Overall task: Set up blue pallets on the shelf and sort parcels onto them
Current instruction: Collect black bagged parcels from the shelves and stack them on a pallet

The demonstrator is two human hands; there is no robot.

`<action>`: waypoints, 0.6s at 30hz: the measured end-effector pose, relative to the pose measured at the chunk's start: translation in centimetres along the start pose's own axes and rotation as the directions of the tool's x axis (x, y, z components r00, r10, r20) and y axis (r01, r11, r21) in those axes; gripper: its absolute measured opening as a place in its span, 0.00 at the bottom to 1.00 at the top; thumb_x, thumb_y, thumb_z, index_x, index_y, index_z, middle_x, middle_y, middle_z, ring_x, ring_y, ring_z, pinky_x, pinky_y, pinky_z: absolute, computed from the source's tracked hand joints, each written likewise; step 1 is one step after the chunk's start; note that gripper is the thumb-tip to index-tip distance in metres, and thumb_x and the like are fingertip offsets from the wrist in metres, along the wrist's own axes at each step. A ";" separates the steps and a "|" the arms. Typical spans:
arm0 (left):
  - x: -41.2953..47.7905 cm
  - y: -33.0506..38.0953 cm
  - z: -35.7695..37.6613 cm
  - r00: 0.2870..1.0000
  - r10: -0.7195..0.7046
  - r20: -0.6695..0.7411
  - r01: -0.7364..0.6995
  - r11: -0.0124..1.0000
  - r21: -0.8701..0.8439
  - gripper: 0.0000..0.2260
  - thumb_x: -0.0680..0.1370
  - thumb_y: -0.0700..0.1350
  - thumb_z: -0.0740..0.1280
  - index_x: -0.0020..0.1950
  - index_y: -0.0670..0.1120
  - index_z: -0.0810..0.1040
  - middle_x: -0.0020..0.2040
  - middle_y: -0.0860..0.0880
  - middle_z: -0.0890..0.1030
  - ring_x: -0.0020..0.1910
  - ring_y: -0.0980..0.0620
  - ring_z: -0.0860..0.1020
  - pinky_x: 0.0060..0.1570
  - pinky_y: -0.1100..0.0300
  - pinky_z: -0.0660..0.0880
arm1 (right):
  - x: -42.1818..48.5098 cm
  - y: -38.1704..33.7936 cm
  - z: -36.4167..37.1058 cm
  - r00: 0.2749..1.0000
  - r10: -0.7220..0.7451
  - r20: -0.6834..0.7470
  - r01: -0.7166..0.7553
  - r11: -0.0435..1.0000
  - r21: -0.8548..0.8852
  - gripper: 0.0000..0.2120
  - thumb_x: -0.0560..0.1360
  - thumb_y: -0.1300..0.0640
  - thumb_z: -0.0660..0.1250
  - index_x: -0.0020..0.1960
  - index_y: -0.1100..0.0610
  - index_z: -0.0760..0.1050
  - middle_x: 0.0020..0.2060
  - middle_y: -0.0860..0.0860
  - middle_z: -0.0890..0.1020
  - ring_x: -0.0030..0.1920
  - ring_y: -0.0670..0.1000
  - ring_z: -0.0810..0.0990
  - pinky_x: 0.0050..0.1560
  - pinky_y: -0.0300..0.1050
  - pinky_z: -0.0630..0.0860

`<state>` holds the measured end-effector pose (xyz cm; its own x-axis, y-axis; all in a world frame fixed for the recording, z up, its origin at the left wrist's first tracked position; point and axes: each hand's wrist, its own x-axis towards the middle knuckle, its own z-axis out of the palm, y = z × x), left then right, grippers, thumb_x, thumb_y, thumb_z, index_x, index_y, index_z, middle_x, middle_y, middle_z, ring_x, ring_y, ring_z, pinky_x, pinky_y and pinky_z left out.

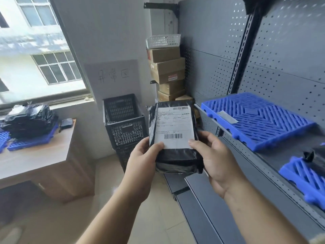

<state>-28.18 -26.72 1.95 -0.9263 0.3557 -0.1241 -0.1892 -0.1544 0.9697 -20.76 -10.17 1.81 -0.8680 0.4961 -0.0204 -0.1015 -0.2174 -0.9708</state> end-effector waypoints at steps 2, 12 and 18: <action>2.2 0.0 1.3 0.998 -0.023 0.064 0.022 1.000 0.016 0.11 0.81 0.44 0.69 0.61 0.53 0.83 0.57 0.48 0.87 0.58 0.41 0.84 0.61 0.38 0.79 | 1.3 -0.3 -1.0 0.998 -0.036 -0.057 0.034 0.999 -0.036 0.13 0.73 0.55 0.72 0.58 0.49 0.81 0.51 0.49 0.88 0.51 0.50 0.88 0.43 0.42 0.83; 11.3 0.4 8.4 0.911 -0.046 0.410 0.032 0.999 0.041 0.13 0.74 0.50 0.72 0.58 0.58 0.84 0.56 0.51 0.87 0.55 0.47 0.86 0.54 0.50 0.82 | 4.7 -2.6 -4.6 0.894 -0.153 -0.420 0.083 0.980 -0.181 0.16 0.70 0.48 0.71 0.59 0.45 0.81 0.53 0.45 0.87 0.54 0.48 0.86 0.60 0.56 0.81; 13.5 0.2 13.8 0.760 -0.078 0.645 0.044 0.997 0.069 0.11 0.74 0.48 0.70 0.56 0.54 0.85 0.56 0.48 0.87 0.57 0.45 0.85 0.63 0.43 0.78 | 3.3 -4.1 -6.2 0.722 -0.239 -0.649 0.072 0.959 -0.274 0.20 0.68 0.43 0.70 0.59 0.42 0.80 0.53 0.41 0.87 0.54 0.45 0.85 0.62 0.57 0.79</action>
<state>-36.27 -9.18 3.39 -0.4788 0.8773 -0.0341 -0.2071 -0.0751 0.9754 -20.15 -2.42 4.21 -0.2875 0.9558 0.0622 -0.0267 0.0570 -0.9980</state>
